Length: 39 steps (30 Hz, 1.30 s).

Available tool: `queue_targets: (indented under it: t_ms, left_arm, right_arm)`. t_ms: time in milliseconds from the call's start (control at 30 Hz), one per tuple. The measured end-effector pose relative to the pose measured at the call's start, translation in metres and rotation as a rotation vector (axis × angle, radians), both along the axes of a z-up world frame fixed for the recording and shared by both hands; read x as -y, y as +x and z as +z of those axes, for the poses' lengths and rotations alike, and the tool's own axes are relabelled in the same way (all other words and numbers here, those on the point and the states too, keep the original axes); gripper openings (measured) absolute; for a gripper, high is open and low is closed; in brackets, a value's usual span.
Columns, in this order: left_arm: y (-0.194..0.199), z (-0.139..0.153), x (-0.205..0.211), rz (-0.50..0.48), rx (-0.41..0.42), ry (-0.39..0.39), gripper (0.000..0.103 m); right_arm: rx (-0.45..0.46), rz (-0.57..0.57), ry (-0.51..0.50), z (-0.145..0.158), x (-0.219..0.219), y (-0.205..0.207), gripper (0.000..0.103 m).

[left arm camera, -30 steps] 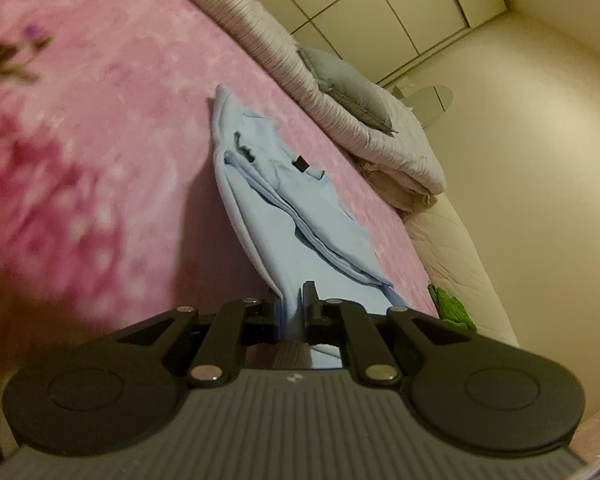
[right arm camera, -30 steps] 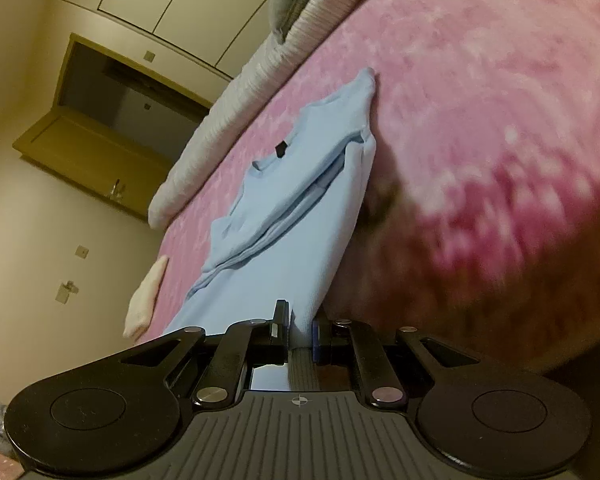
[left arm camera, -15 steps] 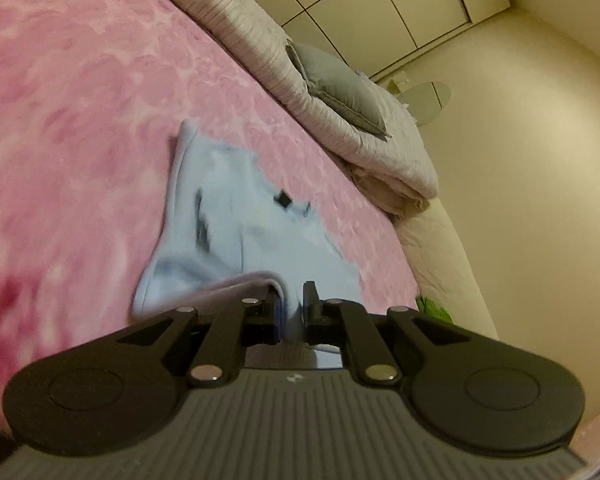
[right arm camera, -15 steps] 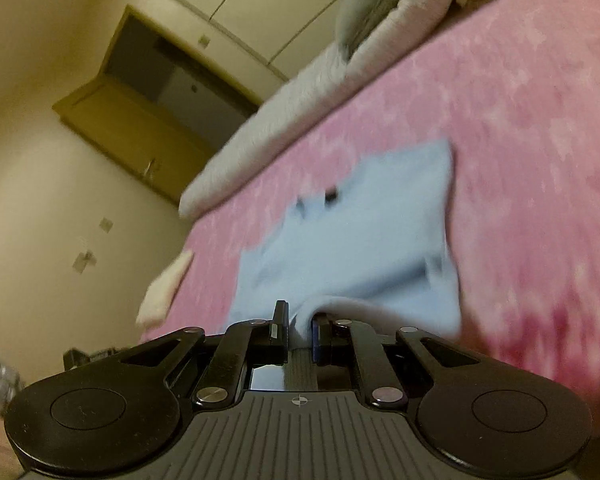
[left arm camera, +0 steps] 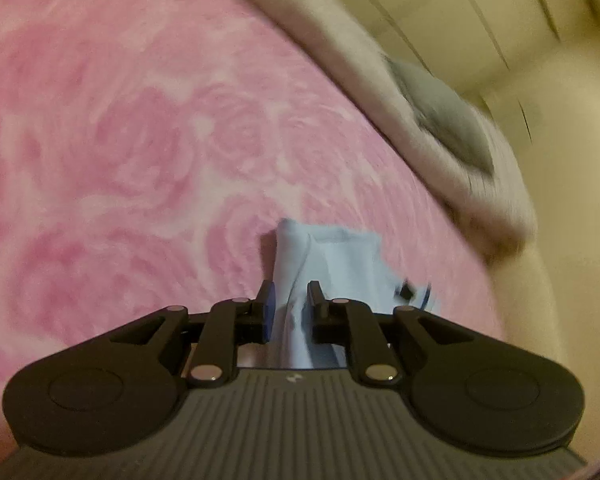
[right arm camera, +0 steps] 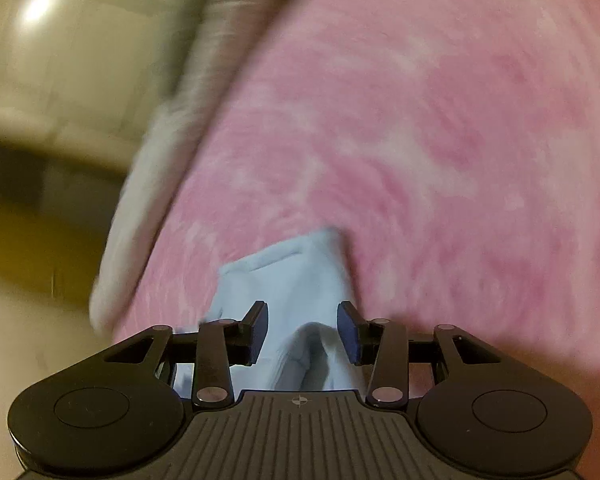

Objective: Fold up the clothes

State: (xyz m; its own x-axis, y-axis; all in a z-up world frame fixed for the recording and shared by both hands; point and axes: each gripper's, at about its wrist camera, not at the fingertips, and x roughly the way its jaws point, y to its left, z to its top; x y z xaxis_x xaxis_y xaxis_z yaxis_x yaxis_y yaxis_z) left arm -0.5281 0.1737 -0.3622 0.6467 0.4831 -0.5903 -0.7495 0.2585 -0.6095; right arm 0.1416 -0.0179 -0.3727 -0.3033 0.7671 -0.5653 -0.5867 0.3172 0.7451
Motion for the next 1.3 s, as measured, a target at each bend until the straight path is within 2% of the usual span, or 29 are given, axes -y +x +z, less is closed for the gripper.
queue_targets:
  t_ms: [100,133,233,300,433,500,567,667,700,767,833,933,1067,1133,1233,1300]
  left_arm:
    - [0.012,0.011,0.015,-0.147,-0.114,0.149,0.018]
    - [0.017,0.013,0.019,-0.187,-0.153,0.198,0.020]
    - [0.034,0.010,0.026,-0.282,-0.268,0.302,0.022]
    - [0.046,0.005,0.029,-0.336,-0.346,0.354,0.023]
    - [0.071,-0.006,0.034,-0.444,-0.501,0.460,0.026]
    - [0.076,-0.008,0.028,-0.444,-0.503,0.471,0.026]
    - [0.076,-0.009,0.012,-0.398,-0.456,0.415,0.026]
    - [0.077,-0.010,-0.014,-0.325,-0.383,0.325,0.030]
    - [0.075,-0.012,-0.025,-0.289,-0.345,0.266,0.032]
    - [0.067,-0.018,-0.041,-0.226,-0.264,0.174,0.032]
    - [0.060,-0.022,-0.047,-0.194,-0.206,0.128,0.030]
    - [0.051,-0.025,-0.046,-0.190,-0.143,0.123,0.030]
    - [0.042,-0.022,-0.044,-0.151,-0.080,0.140,0.030]
    - [0.044,-0.014,-0.039,-0.144,-0.100,0.185,0.030]
    - [0.052,-0.005,-0.031,-0.195,-0.167,0.254,0.030]
    - [0.061,-0.005,-0.030,-0.248,-0.196,0.259,0.031]
  right_arm:
    - [0.356,0.208,0.136,0.022,0.023,-0.031,0.042]
    - [0.485,0.274,0.160,0.024,0.030,-0.043,0.042]
    - [0.771,0.404,0.192,0.018,0.048,-0.074,0.042]
    - [0.882,0.474,0.202,0.010,0.056,-0.086,0.042]
    - [1.026,0.564,0.218,-0.014,0.049,-0.107,0.042]
    - [1.070,0.596,0.229,-0.023,0.035,-0.113,0.042]
    - [1.097,0.603,0.233,-0.029,0.015,-0.116,0.042]
    - [1.019,0.545,0.215,-0.029,-0.017,-0.105,0.042]
    - [0.978,0.513,0.194,-0.029,-0.029,-0.100,0.042]
    - [0.818,0.404,0.107,-0.029,-0.052,-0.079,0.042]
    - [0.675,0.359,0.136,-0.028,-0.055,-0.064,0.042]
    - [0.618,0.401,0.195,-0.025,-0.047,-0.060,0.042]
    - [0.643,0.445,0.152,-0.029,-0.048,-0.060,0.042]
    - [0.648,0.454,0.138,-0.032,-0.049,-0.059,0.042]
    - [0.623,0.456,0.155,-0.031,-0.044,-0.058,0.042]
    - [0.621,0.460,0.153,-0.032,-0.049,-0.059,0.042]
